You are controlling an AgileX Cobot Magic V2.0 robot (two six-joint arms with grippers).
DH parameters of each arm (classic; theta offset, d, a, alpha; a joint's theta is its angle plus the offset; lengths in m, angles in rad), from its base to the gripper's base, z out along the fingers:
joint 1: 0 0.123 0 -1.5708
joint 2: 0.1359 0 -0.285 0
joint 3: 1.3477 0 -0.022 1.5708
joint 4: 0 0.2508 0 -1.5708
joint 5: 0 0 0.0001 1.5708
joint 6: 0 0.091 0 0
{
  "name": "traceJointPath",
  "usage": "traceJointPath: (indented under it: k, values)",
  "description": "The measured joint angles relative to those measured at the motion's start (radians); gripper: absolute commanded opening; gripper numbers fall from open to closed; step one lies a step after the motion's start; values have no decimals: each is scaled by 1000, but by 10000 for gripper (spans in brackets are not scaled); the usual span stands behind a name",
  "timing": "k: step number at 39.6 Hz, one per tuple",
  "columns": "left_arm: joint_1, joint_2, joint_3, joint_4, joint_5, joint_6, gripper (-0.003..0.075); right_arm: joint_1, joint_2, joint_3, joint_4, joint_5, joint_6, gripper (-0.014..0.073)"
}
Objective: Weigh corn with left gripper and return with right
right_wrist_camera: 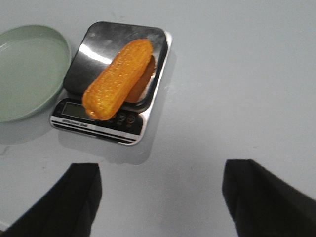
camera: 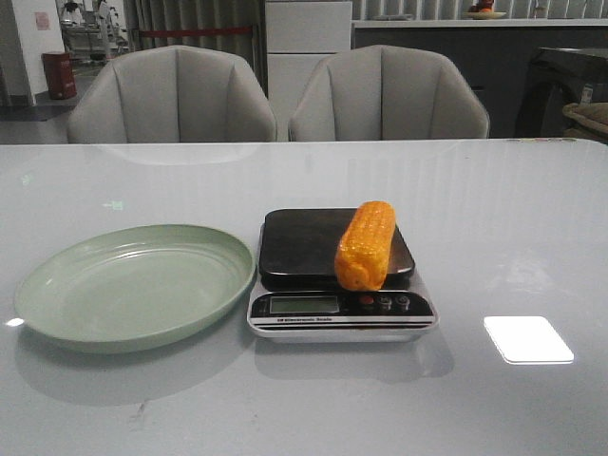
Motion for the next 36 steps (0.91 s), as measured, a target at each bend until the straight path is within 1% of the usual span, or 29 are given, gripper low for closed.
traceJointPath:
  k: [5,12,16,20,29,33,36]
  values:
    - [0,0,0,0,0,0,114,32,143,-102,30,16,20,608]
    - [0,0,0,0,0,0,114,78,333,-251,33,27,110,608]
    - [0,0,0,0,0,0,114,114,444,-354,30,61,157,608]
    - [0,0,0,0,0,0,114,153,552,-449,-15,110,223,608]
    - [0,0,0,0,0,0,114,222,762,-642,-170,218,441,608]
    - [0,0,0,0,0,0,114,232,839,-709,-191,250,525,608]
    - [0,0,0,0,0,0,114,234,894,-743,-197,263,563,608]
